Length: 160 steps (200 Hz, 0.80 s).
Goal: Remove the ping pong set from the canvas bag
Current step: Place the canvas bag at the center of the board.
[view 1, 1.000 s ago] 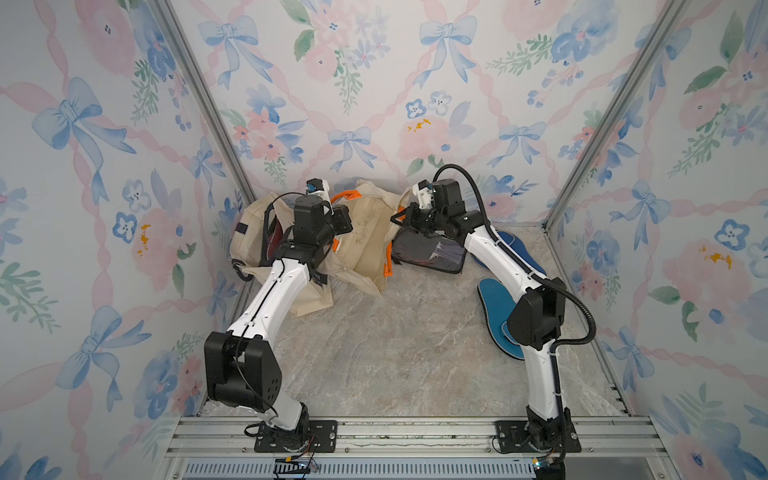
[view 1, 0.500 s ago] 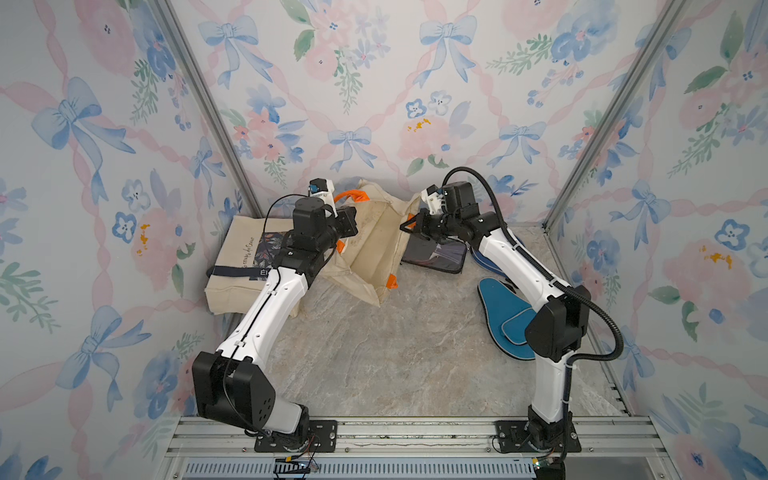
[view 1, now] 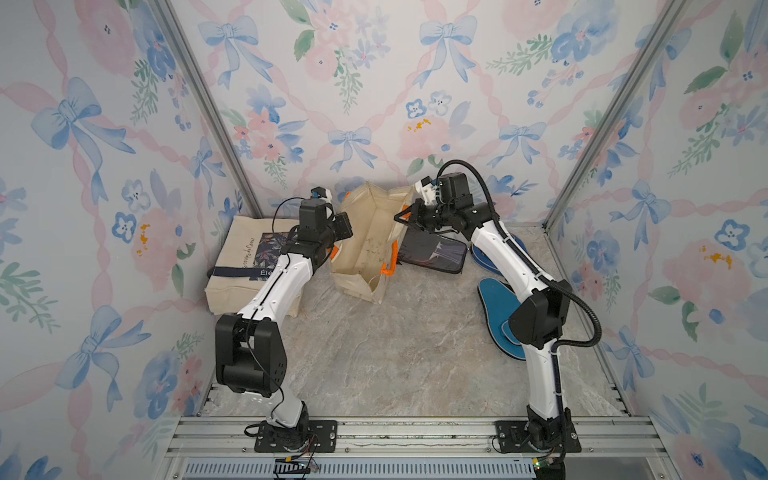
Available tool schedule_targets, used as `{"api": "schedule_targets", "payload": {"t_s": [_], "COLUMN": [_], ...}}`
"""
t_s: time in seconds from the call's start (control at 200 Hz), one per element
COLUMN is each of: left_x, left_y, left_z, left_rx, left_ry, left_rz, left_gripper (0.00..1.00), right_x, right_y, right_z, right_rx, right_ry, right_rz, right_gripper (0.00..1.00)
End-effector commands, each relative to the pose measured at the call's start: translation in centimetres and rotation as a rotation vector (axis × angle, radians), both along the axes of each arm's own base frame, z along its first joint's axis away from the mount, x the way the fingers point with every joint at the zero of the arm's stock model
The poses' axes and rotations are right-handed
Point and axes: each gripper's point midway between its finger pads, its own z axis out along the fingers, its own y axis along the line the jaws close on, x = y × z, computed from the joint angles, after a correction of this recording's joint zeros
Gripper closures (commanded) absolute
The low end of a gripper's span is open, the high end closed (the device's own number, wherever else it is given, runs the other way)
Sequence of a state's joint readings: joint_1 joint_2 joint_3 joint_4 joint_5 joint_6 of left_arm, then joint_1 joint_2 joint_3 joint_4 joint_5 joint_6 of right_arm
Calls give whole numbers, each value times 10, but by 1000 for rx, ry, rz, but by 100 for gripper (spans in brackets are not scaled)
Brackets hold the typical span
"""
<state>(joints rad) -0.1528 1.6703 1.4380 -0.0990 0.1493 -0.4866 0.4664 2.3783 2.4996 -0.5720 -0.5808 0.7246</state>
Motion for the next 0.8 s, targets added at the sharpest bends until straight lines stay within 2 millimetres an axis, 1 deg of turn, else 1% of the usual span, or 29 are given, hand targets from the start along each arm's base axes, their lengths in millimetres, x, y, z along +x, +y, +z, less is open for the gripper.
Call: {"api": "schedule_targets", "payload": {"t_s": [0.0,0.13,0.26,0.335,0.395,0.455,0.475,0.525,0.565,0.615,0.68,0.735,0.77,0.795], "left_x": [12,17,20,24,28,32,34,38,42,46,51,54,56,58], "left_y": [9,14,24,28,30,30,30,31,31,30,28,27,26,26], "left_z": [13,8,5,-2,-10,-17,-20,-26,-30,-35,-40,-44,-47,-47], "left_rx": [48,61,90,91,93,98,99,98,99,99,93,91,90,89], "left_ry": [-43,-32,-26,-10,4,16,21,31,38,45,54,59,65,63], "left_rz": [24,39,70,74,77,79,78,80,80,77,69,66,66,65], "left_gripper": [100,100,100,100,100,100,100,100,100,100,100,96,93,89], "right_x": [12,25,33,37,40,42,43,43,43,42,40,39,37,36], "right_y": [2,10,19,20,23,22,22,22,23,22,19,12,6,2], "right_z": [-29,-49,-59,-65,-65,-68,-67,-65,-63,-57,-48,-40,-38,-35], "right_rx": [40,76,105,106,120,122,124,130,133,139,135,111,89,72], "right_ry": [100,126,120,117,107,106,99,89,78,56,21,-7,-20,-33], "right_rz": [1,-11,-11,-21,-23,-32,-31,-30,-27,-24,-23,-36,-46,-53], "right_gripper": [100,100,98,94,89,79,73,61,54,49,41,35,32,30]}}
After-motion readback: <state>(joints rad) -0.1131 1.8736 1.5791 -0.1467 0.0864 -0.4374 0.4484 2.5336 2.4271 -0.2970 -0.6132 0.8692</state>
